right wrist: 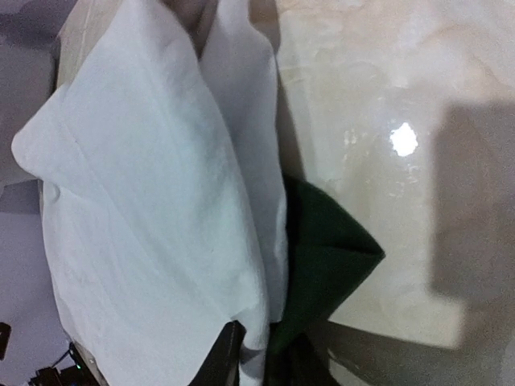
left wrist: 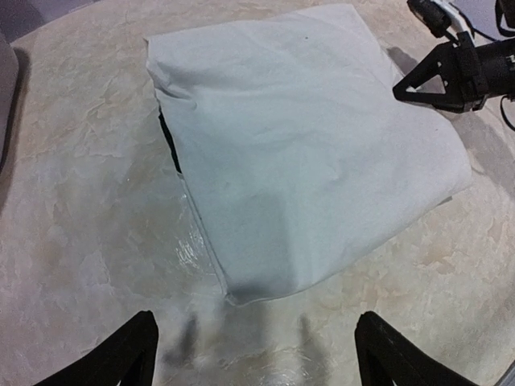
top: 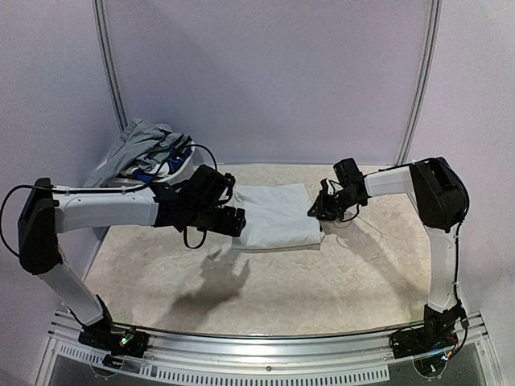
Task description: Fold and stack the mixed laundry pile
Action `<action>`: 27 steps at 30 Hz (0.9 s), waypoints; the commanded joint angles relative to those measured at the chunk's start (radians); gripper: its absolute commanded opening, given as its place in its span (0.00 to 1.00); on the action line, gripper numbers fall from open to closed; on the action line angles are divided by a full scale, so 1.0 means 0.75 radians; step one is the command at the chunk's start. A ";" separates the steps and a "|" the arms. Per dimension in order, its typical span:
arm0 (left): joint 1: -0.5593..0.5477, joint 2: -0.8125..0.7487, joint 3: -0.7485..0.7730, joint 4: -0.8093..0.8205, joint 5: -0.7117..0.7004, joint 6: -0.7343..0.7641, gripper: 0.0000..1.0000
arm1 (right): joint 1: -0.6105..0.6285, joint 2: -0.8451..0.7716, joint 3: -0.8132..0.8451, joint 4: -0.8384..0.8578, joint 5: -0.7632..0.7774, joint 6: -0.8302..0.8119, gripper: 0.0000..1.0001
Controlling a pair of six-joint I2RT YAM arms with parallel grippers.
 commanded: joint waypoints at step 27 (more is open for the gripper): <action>-0.013 -0.342 -0.363 0.249 -0.051 -0.026 0.85 | -0.544 0.249 0.966 -0.827 0.492 -0.403 0.00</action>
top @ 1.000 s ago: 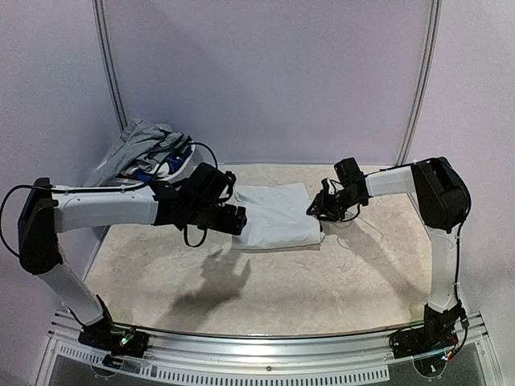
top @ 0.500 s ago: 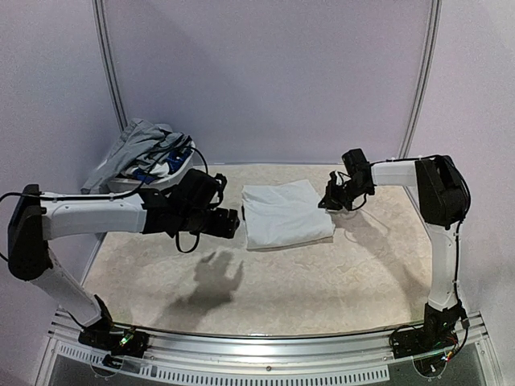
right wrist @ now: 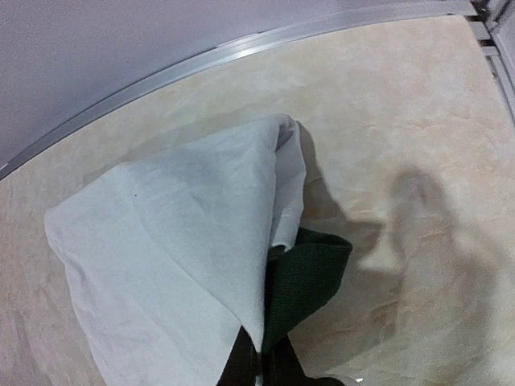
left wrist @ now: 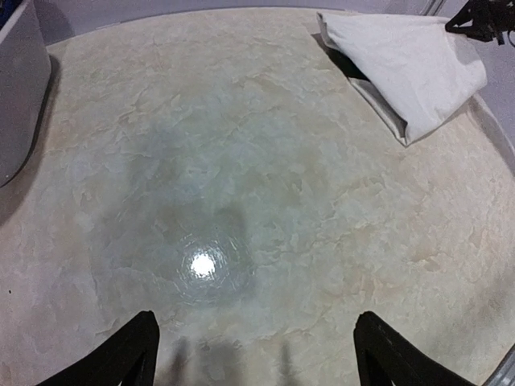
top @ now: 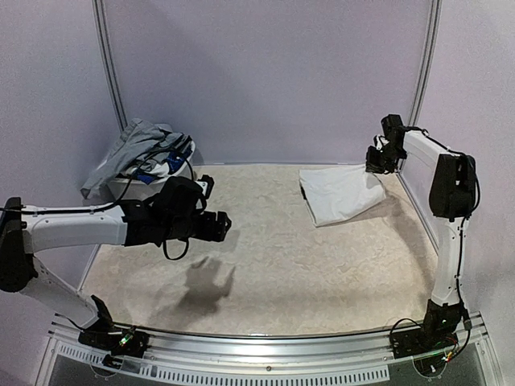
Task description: Fold and stack the mixed laundry pile
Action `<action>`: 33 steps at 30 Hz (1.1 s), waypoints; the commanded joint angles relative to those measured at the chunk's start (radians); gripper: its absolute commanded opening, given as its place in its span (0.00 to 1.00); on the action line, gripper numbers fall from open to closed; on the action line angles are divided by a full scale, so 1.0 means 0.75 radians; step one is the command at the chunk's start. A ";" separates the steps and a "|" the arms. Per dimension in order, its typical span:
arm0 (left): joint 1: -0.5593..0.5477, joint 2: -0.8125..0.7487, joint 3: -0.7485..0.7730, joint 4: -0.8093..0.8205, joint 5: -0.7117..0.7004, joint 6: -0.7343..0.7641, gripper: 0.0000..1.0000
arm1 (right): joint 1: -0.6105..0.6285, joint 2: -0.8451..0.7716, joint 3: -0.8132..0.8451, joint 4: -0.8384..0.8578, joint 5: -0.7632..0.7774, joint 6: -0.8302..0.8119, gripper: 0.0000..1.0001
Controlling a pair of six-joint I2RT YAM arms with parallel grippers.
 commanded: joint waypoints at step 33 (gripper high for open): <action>-0.013 0.038 -0.021 0.064 -0.002 -0.007 0.85 | -0.284 0.195 0.498 0.034 0.358 -0.047 0.67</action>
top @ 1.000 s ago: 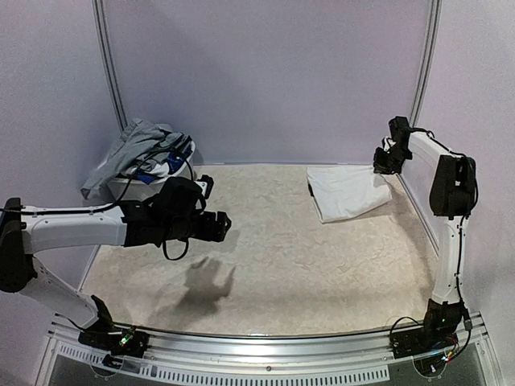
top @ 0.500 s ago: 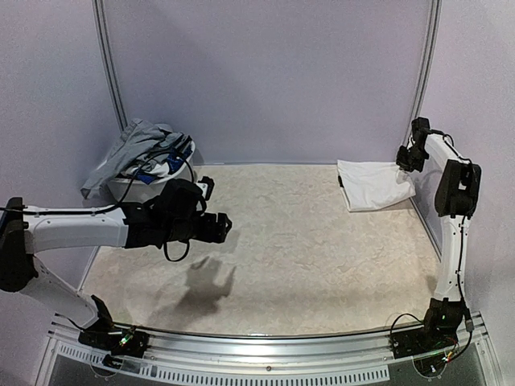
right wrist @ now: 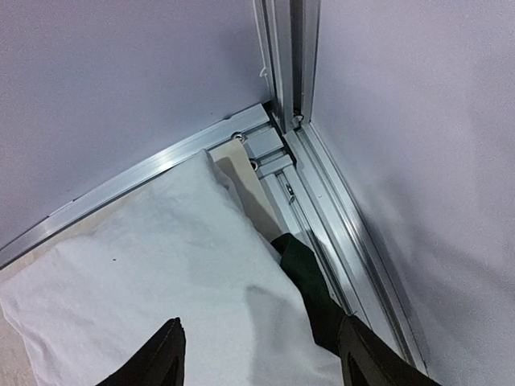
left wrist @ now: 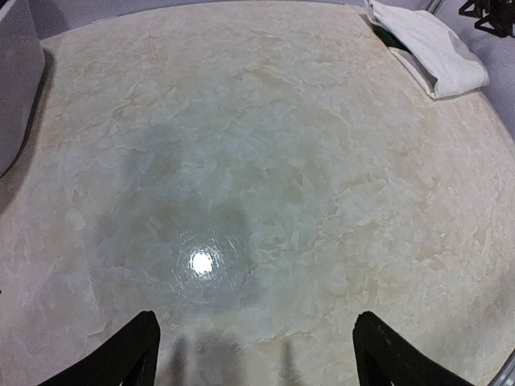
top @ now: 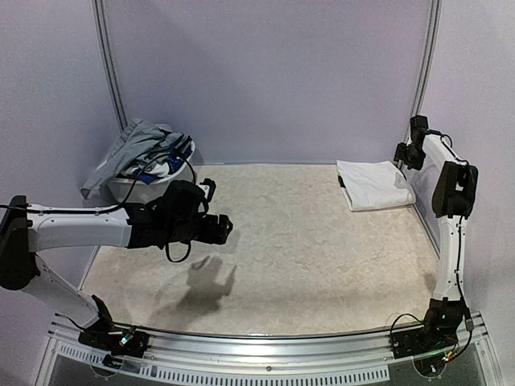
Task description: Fold and stack the mixed laundry pile
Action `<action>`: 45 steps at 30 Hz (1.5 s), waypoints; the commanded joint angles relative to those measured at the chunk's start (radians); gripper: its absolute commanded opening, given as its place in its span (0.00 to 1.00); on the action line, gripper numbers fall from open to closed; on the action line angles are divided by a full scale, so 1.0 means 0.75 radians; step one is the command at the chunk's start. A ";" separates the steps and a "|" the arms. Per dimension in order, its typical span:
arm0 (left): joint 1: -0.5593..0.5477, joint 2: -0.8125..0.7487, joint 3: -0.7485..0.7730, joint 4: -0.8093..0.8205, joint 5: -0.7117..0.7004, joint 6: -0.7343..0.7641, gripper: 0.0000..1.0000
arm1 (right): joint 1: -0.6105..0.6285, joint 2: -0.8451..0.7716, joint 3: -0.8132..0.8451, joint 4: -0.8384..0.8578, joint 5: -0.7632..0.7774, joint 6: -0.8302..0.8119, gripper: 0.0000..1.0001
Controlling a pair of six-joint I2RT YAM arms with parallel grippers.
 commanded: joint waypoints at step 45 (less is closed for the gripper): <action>0.219 -0.378 0.229 -0.341 -0.493 0.218 1.00 | 0.704 -1.499 -1.749 0.941 -0.519 0.320 0.99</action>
